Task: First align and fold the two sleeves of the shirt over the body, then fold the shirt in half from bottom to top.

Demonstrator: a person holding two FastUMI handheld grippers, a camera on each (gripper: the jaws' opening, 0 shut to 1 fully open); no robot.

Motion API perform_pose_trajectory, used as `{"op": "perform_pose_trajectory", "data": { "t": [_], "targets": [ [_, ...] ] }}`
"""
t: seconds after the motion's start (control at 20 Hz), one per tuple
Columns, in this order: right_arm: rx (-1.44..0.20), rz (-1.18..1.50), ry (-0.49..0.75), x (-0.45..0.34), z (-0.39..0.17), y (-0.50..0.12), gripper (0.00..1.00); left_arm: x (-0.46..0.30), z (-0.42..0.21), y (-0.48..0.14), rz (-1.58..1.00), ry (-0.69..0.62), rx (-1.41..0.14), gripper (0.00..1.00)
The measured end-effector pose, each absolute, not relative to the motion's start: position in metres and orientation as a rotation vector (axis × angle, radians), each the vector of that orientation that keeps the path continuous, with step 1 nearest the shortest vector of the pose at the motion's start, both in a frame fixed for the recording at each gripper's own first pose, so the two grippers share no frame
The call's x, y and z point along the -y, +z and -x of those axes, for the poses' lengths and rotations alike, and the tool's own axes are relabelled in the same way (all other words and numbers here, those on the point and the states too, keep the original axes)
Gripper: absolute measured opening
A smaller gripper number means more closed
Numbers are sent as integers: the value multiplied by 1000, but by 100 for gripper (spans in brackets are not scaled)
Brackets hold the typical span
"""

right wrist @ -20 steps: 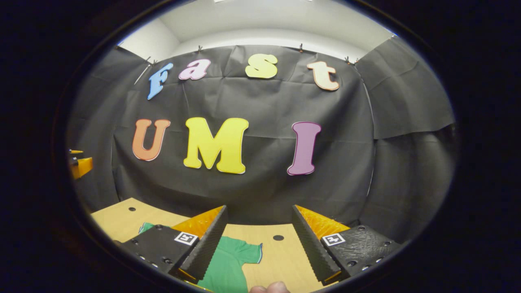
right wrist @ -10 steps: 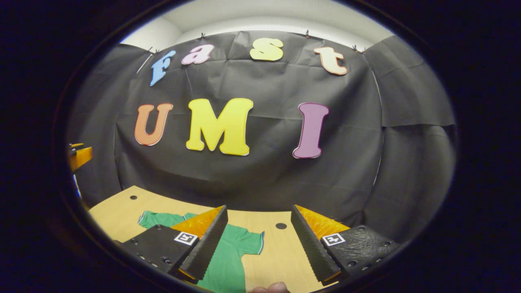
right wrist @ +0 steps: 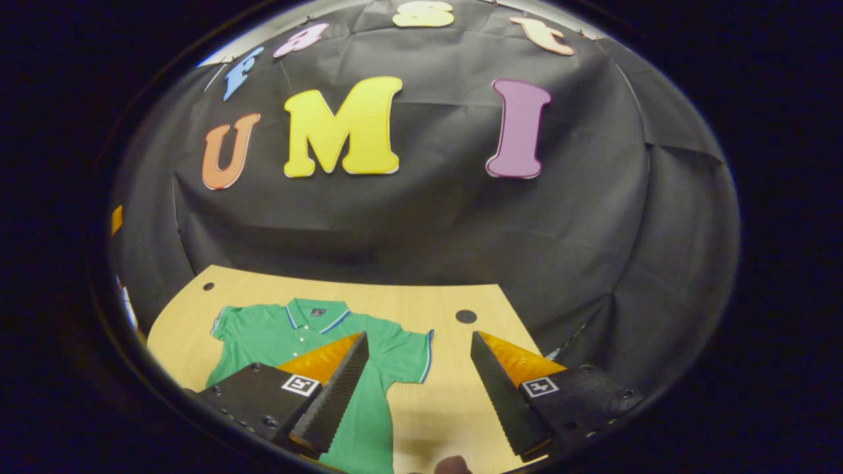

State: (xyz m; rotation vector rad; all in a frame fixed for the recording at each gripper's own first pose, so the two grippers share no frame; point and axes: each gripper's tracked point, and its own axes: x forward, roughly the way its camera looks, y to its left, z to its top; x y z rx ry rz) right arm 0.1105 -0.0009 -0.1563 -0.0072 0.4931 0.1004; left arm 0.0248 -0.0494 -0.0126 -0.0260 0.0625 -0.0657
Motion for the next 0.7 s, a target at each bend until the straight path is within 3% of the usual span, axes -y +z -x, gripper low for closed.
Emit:
{"op": "perform_pose_trajectory", "data": {
  "t": [0.7],
  "targets": [
    [-739, -42, 141, -2, -216, -316, 95, 48, -42, -38, -11, 49, -165, 100]
  ]
}}
